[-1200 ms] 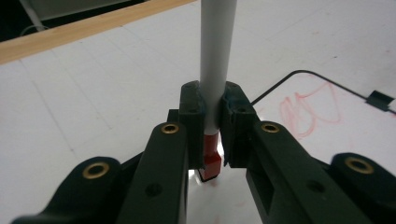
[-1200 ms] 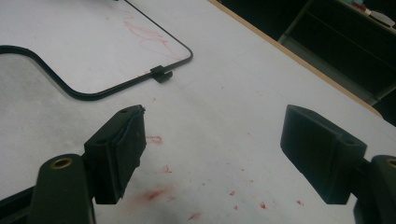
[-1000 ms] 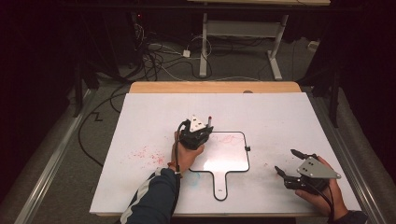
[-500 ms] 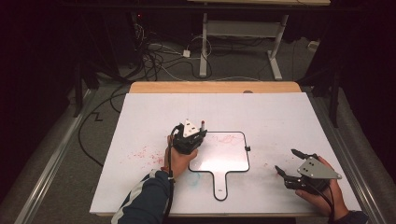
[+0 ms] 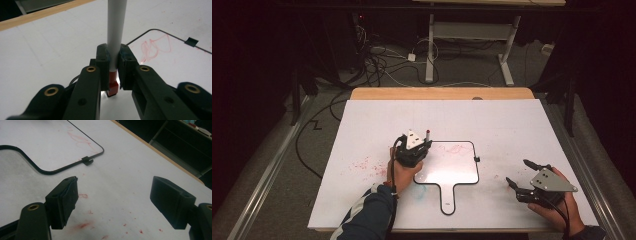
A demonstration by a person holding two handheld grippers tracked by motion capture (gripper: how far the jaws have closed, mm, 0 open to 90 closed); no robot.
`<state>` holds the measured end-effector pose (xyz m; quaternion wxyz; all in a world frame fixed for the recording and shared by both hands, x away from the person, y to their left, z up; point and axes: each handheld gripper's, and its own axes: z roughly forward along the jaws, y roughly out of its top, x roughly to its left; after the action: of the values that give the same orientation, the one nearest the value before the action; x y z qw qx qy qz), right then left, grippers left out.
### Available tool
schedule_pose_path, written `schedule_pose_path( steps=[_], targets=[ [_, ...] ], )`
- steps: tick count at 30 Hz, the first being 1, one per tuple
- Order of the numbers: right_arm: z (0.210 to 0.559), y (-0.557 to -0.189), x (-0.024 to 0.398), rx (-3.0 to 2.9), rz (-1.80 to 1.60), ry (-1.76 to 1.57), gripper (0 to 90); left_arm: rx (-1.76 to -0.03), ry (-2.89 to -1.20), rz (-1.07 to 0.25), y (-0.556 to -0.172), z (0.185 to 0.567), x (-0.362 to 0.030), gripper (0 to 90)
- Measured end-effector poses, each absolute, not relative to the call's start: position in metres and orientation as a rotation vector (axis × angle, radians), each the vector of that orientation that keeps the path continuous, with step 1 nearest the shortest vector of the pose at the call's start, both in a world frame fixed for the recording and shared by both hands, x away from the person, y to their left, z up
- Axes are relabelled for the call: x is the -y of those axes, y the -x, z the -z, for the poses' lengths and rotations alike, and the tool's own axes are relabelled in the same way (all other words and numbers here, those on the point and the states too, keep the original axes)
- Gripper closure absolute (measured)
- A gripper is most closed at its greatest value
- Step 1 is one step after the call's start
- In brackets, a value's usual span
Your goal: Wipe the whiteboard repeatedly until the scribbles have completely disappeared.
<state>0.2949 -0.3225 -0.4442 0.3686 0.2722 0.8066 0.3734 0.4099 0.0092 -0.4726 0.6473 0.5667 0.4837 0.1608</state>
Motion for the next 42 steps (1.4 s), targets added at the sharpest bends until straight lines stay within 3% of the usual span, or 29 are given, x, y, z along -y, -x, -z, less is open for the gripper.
schedule_pose_path(
  steps=[5, 12, 22, 27, 42],
  targets=[
    [0.445, -0.297, 0.322, -2.076, -0.959, -0.697, 22.9, -1.059, -1.362, -0.389, -0.411, 0.471, 0.029, 79.1],
    [0.445, -0.296, 0.326, -2.072, -0.963, -0.698, 22.9, -1.027, -1.39, -0.318, -0.412, 0.468, 0.073, 79.0],
    [0.444, -0.293, 0.329, -2.065, -0.965, -0.697, 22.9, -0.969, -1.408, -0.237, -0.402, 0.467, 0.109, 79.1],
    [0.443, -0.292, 0.33, -2.06, -0.962, -0.701, 22.9, -0.976, -1.416, -0.274, -0.406, 0.467, 0.098, 79.1],
    [0.443, -0.292, 0.327, -2.057, -0.944, -0.69, 22.8, -1.047, -1.373, -0.297, -0.4, 0.47, 0.015, 79.0]
  ],
)
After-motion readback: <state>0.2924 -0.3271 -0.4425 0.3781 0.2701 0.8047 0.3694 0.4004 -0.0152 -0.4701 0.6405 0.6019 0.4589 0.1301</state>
